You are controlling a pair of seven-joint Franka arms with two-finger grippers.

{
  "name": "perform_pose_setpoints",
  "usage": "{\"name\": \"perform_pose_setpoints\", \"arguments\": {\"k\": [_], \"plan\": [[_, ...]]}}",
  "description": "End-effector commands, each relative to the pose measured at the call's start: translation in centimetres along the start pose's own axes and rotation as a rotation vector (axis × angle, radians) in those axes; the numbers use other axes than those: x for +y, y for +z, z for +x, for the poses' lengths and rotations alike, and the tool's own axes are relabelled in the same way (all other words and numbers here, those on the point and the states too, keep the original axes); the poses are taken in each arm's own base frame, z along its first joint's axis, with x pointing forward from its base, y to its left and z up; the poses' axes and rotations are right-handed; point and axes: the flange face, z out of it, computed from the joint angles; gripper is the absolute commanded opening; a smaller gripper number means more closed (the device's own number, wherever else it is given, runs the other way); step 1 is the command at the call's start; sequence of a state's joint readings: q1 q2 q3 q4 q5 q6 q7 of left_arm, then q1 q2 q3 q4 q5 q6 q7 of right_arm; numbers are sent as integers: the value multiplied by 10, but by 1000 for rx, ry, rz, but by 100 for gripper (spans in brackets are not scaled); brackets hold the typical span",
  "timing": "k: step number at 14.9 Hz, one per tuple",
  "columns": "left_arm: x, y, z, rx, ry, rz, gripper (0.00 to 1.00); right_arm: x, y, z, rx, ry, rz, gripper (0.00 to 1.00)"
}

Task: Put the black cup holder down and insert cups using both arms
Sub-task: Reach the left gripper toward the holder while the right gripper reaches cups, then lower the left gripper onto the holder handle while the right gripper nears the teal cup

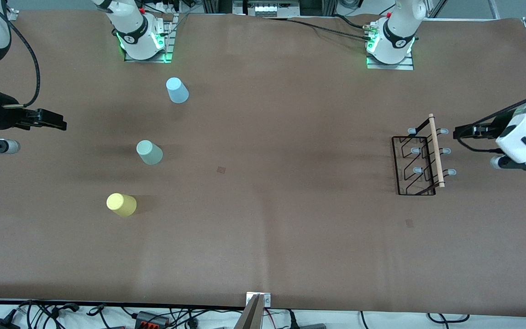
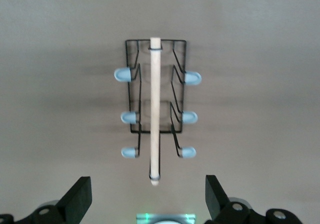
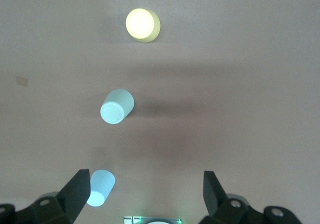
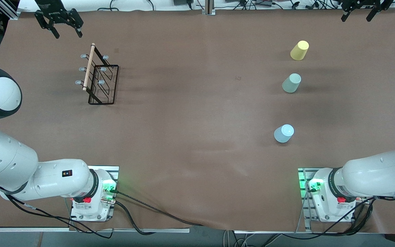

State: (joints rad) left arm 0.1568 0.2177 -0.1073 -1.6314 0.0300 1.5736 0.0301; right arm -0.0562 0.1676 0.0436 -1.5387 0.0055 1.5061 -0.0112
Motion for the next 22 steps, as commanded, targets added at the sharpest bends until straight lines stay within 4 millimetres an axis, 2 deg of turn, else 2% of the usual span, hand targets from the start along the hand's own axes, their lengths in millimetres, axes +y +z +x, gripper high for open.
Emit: {"name": "perform_pose_setpoints", "arguments": {"k": [1, 3, 5, 10, 12, 16, 17, 20, 22], "plan": [[2, 41, -11, 44, 26, 32, 100, -3, 7, -7, 2, -16, 14, 100], [7, 76, -13, 123, 47, 39, 100, -5, 22, -9, 37, -16, 12, 100], [11, 99, -16, 161, 59, 42, 100, -6, 43, -14, 86, -15, 9, 100], [13, 138, -29, 196, 72, 46, 100, -11, 96, -20, 161, -18, 5, 100], [12, 143, -30, 194, 107, 49, 100, -13, 114, -18, 180, -19, 4, 100], [12, 153, -33, 177, 108, 47, 80, -18, 132, -10, 193, -24, 4, 100], [12, 153, -33, 176, 110, 47, 67, -18, 141, -7, 186, -24, 5, 100], [12, 157, -32, 168, 108, 45, 39, -17, 162, -4, 194, -19, 7, 100], [12, 158, -31, 165, 109, 45, 23, -17, 170, -5, 184, -13, 8, 100]]}}
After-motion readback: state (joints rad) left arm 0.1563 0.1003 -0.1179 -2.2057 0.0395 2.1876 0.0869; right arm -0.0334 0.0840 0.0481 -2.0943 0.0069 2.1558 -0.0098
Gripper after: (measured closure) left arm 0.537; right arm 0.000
